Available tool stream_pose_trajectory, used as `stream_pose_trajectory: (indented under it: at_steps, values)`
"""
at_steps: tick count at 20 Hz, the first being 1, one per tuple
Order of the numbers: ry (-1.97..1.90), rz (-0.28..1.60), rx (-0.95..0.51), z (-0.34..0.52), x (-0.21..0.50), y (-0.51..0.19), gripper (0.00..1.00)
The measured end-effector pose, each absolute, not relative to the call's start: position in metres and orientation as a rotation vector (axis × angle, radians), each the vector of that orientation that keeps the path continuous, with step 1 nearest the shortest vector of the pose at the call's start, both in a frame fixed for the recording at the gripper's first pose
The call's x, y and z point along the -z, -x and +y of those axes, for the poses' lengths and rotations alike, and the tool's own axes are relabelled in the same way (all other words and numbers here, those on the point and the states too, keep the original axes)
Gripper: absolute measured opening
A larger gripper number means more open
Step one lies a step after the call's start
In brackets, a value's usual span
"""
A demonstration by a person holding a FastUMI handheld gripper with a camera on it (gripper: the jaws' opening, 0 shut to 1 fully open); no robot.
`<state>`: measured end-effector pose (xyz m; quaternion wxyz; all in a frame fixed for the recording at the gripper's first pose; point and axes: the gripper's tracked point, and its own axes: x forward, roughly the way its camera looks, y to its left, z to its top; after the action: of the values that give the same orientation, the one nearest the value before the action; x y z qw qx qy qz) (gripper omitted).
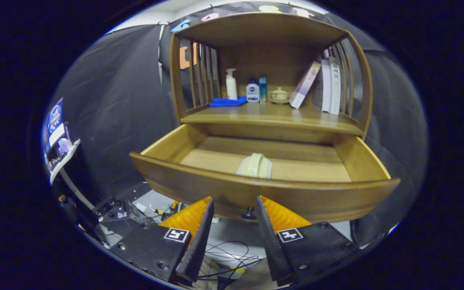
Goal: Pull open the drawer, take out the items inside it, and place them on the countertop above the cabinet.
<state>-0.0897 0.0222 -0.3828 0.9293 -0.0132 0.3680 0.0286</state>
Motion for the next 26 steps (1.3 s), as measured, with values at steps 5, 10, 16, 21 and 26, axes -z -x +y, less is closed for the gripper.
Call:
stream_pose_trajectory:
  at_steps: [5, 10, 16, 21, 26]
  values:
    - [0.023, 0.778, -0.074, 0.015, 0.367, 0.043, 0.74]
    - [0.041, 0.910, -0.039, 0.001, 0.389, 0.012, 0.74]
    - [0.019, 1.092, -0.013, -0.009, 0.425, -0.008, 0.74]
    - [-0.046, 1.180, 0.040, -0.020, 0.448, -0.023, 0.67]
    - [-0.045, 1.234, 0.058, -0.025, 0.462, -0.026, 0.52]
